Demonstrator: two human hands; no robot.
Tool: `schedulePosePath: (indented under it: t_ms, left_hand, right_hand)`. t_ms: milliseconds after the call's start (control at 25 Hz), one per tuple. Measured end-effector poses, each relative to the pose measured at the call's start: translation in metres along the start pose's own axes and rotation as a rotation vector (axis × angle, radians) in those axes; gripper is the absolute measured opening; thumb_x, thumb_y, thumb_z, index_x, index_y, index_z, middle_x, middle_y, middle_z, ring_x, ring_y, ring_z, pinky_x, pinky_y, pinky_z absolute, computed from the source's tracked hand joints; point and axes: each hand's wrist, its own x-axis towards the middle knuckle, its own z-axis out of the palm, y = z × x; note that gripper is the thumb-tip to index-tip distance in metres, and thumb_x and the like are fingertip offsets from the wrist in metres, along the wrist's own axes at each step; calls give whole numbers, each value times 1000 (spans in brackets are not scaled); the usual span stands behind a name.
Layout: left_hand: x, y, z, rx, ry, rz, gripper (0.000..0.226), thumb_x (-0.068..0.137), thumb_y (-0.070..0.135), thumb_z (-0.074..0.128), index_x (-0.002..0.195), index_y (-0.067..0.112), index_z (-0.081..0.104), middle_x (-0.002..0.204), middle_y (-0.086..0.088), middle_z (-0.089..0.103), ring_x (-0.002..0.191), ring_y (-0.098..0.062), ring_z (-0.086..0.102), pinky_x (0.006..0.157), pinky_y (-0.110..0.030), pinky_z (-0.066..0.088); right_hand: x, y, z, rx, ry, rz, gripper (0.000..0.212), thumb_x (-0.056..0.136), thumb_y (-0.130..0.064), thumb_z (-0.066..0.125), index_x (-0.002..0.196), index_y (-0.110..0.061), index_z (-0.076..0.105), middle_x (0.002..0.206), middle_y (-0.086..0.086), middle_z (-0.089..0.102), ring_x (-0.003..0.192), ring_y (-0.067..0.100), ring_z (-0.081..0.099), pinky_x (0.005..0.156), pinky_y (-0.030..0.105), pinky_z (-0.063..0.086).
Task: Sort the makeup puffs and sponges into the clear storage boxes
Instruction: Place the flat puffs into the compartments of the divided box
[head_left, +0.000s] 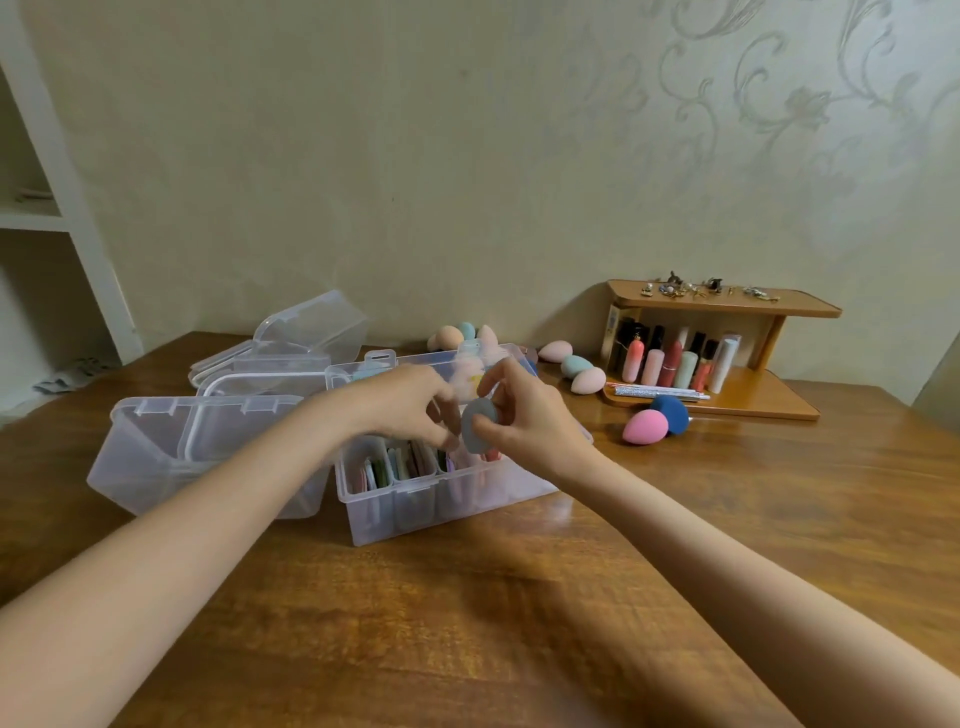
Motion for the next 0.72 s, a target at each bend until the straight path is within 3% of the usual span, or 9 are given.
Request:
schedulePosePath:
  t_ms: [120,320,440,560,640,720]
  left_hand:
    - [-7,0,8,-2,-113,-32,34,77,31,72,107,16,65,108,-4,67,101,-20,61,91,-38,51]
    - [-3,3,13,45,-21,-105,31,81,27,69,101,5,59,85,-5,62,77,-19,58,64,-25,45]
    - [0,3,17,72,35,-124,35,80,32,69,101,5,61,96,-9,66,87,-21,62,72,-29,50]
    - [1,0,17,126,64,-115,27,81,32,69,89,8,59,93,-8,62,84,-19,58,64,-26,43]
    - [3,-1,18,136,84,-102,21,81,31,69,78,14,57,92,-9,60,84,-21,57,64,-26,38]
    - [3,1,20,151,82,-98,20,83,32,66,82,13,60,95,-8,60,91,-22,57,68,-27,41]
  right_hand:
    - [1,-9,12,-74,-82,9,22,82,-10,62,98,-13,48,65,-10,49,56,5,48,49,10,40]
    - [4,-17,25,-196,-154,6,33,80,-14,66,107,-4,50,100,10,62,81,16,52,61,22,41]
    - [12,-15,26,-311,-195,50,28,84,-11,62,107,-3,49,107,15,61,85,23,54,59,25,38]
    - [16,-15,26,-389,-259,56,26,89,-11,55,112,0,53,110,18,60,91,26,57,62,26,39]
    - [18,-13,19,-351,-309,68,28,91,-13,54,114,0,58,110,16,63,87,25,60,57,18,45]
    - [17,-12,12,-314,-347,73,29,90,-12,56,116,-2,61,109,14,65,78,17,55,47,10,42]
